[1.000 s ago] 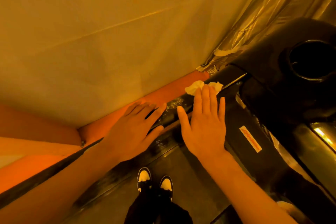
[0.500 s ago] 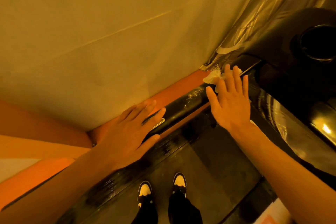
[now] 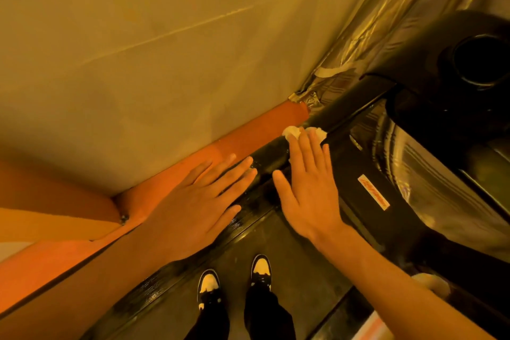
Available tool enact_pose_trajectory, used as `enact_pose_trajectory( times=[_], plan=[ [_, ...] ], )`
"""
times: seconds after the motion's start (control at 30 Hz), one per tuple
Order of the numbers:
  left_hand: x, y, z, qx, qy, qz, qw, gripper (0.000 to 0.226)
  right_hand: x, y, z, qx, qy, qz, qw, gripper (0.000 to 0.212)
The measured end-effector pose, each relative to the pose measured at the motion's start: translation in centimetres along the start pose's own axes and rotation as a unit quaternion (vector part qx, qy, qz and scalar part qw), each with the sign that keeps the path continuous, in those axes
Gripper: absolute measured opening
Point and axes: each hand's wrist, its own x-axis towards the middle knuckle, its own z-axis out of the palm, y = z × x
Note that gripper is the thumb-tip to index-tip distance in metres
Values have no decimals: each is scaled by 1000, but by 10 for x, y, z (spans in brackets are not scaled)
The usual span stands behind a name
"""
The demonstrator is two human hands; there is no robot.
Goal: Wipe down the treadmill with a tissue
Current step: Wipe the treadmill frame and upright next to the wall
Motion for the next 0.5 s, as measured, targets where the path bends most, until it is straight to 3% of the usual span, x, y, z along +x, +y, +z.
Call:
enact_pose_trajectory(
  times=[0.1, 0.2, 0.3, 0.4, 0.5],
  plan=[
    [0, 0, 2, 12, 9, -1, 1000, 61, 10, 31, -9, -76, -19, -53, 995, 87],
    [0, 0, 3, 21, 11, -10, 1000, 62, 44, 71, -25, -105, 13, 36, 994, 89],
    [0, 1, 3, 25, 16, -12, 999, 62, 41, 45, -18, -39, 10, 71, 997, 88],
    [0, 1, 6, 26, 24, -15, 999, 61, -1, -13, -7, 49, -28, -6, 998, 85],
    [0, 0, 8, 24, 26, -15, 999, 62, -9, -3, -8, -8, -60, -95, 994, 83]
  ],
)
